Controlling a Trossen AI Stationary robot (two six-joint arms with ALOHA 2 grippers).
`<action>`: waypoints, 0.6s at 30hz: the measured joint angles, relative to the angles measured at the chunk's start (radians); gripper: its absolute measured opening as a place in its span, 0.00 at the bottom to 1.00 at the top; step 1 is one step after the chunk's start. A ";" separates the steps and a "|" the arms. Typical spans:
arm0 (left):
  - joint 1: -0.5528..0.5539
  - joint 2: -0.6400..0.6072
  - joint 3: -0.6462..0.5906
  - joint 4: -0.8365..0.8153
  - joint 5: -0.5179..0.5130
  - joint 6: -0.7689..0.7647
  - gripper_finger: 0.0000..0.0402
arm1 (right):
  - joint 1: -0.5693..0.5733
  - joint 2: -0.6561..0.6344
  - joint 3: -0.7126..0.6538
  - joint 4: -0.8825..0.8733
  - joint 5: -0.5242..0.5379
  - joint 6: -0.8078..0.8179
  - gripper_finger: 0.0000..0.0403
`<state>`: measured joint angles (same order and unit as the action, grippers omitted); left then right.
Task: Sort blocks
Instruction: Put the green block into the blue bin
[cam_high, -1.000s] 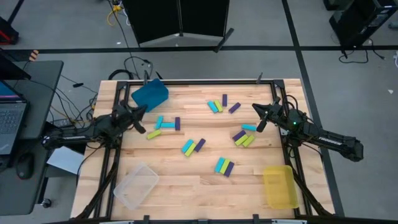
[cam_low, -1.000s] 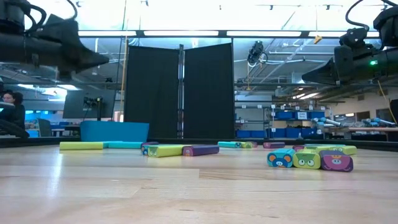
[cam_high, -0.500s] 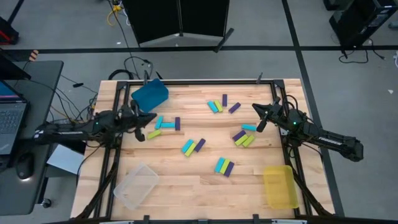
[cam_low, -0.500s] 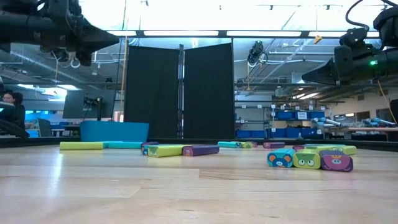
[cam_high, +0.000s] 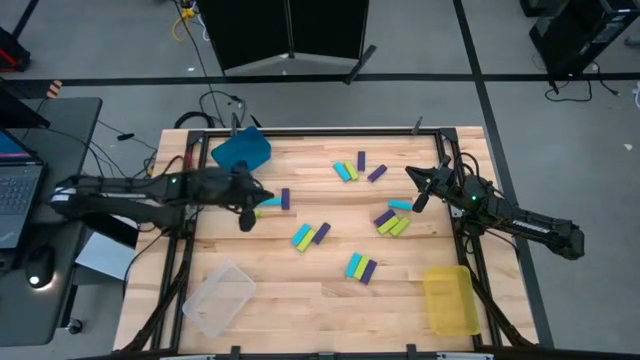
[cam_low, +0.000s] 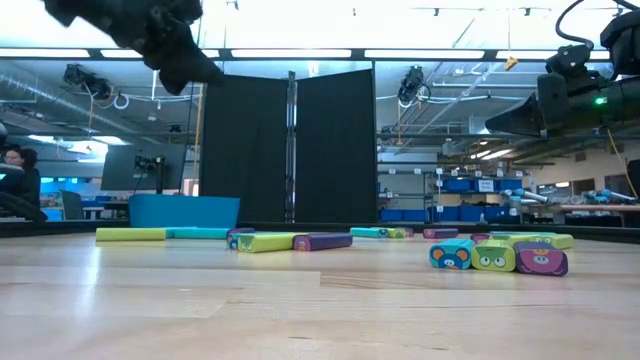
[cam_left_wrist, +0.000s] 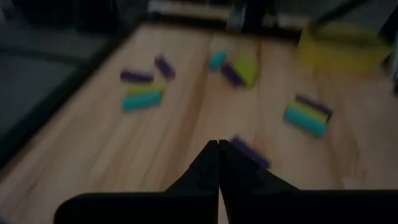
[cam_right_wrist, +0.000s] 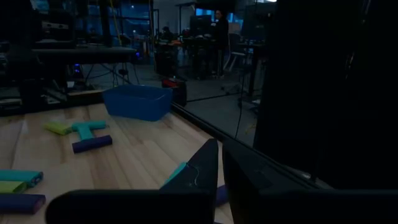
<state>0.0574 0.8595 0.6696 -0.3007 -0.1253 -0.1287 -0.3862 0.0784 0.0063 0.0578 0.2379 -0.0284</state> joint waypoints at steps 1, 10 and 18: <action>0.000 0.023 0.032 -0.057 0.000 -0.004 0.03 | 0.000 0.000 0.000 0.000 0.000 0.000 0.09; 0.000 0.172 0.140 -0.353 0.043 -0.091 0.03 | 0.000 0.000 0.000 0.000 0.000 0.000 0.09; 0.000 0.234 0.140 -0.515 0.049 -0.163 0.03 | 0.000 0.000 0.000 0.000 0.000 0.000 0.09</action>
<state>0.0574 1.0935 0.8101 -0.8155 -0.0761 -0.2914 -0.3862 0.0784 0.0063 0.0576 0.2380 -0.0286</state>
